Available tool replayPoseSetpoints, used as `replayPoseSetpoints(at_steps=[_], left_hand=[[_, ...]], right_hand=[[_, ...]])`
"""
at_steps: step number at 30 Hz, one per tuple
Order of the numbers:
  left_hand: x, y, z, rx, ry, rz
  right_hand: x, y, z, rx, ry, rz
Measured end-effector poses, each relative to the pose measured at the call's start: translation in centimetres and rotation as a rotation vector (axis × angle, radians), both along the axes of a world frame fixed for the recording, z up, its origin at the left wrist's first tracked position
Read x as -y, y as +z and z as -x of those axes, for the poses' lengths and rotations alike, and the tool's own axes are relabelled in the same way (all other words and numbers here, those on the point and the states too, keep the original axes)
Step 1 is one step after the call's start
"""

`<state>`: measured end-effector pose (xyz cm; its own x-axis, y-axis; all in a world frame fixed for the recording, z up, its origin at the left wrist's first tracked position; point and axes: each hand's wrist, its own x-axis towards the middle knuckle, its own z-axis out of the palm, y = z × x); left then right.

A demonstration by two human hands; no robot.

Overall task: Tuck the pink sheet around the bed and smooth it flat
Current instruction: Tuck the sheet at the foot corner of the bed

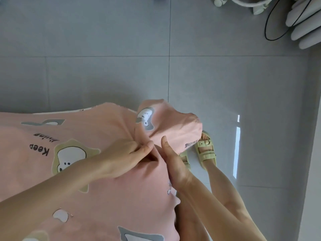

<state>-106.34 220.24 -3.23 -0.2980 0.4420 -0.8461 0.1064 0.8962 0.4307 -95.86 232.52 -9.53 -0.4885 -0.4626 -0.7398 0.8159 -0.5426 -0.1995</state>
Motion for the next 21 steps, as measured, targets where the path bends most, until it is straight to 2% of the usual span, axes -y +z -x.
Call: replayPoseSetpoints(at_steps=[2, 6, 9, 11, 13, 15, 18, 21], left_hand=[[0.5, 1.8, -0.2, 0.001, 0.077, -0.025], [1.8, 4.3, -0.7, 0.045, 0.152, -0.078], [2.4, 4.7, -0.1, 0.111, 0.254, -0.155], [3.0, 3.8, 0.5, -0.047, 0.266, -0.145], [3.4, 3.0, 0.8, -0.286, 0.116, 0.007], [3.5, 2.1, 0.8, -0.393, 0.044, 0.172], [2.2, 0.6, 1.1, -0.291, 0.168, 0.288], [0.4, -0.7, 1.5, 0.01, 0.341, 0.276]], right_hand=[[0.3, 0.4, 0.5, 0.071, 0.027, 0.05], [1.0, 1.5, 0.8, 0.092, 0.11, 0.067], [1.4, 2.4, 0.1, 0.14, 0.079, 0.08], [1.2, 2.9, -0.2, 0.167, 0.023, 0.088], [1.0, 3.0, -0.4, 0.184, -0.007, 0.093], [1.0, 3.2, -0.6, 0.183, -0.029, 0.088], [1.2, 3.6, -1.1, 0.194, -0.127, 0.049], [1.0, 3.6, -2.1, 0.177, -0.228, -0.013]])
